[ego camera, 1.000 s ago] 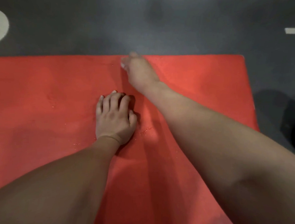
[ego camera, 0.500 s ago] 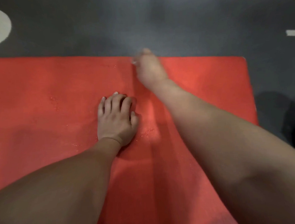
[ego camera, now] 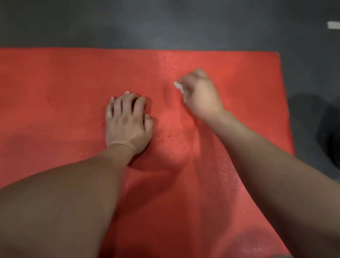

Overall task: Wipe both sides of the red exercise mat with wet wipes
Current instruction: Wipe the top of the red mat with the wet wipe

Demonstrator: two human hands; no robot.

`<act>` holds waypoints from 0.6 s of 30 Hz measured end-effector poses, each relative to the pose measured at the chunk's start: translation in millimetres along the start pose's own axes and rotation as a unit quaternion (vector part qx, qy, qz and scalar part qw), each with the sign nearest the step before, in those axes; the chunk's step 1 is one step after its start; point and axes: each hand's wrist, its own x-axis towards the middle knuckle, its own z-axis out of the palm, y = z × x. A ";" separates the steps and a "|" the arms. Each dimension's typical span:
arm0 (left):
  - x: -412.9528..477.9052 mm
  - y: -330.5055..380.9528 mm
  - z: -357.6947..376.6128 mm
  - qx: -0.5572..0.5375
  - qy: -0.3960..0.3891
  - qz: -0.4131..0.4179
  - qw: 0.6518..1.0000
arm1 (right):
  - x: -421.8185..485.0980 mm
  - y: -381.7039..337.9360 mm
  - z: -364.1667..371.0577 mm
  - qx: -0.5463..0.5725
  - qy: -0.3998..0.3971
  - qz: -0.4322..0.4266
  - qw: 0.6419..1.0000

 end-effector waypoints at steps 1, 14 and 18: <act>-0.3 -0.1 0.3 0.000 -0.001 -0.001 1.000 | 0.6 9.4 -5.7 -0.020 0.050 0.044 0.998; -0.4 -1.6 -0.4 0.004 0.004 0.007 1.000 | -2.9 -5.7 4.0 -0.024 0.051 0.087 0.995; 0.7 -0.9 0.3 0.003 0.011 0.008 1.000 | -36.3 -28.1 14.5 0.042 -0.021 -0.038 0.998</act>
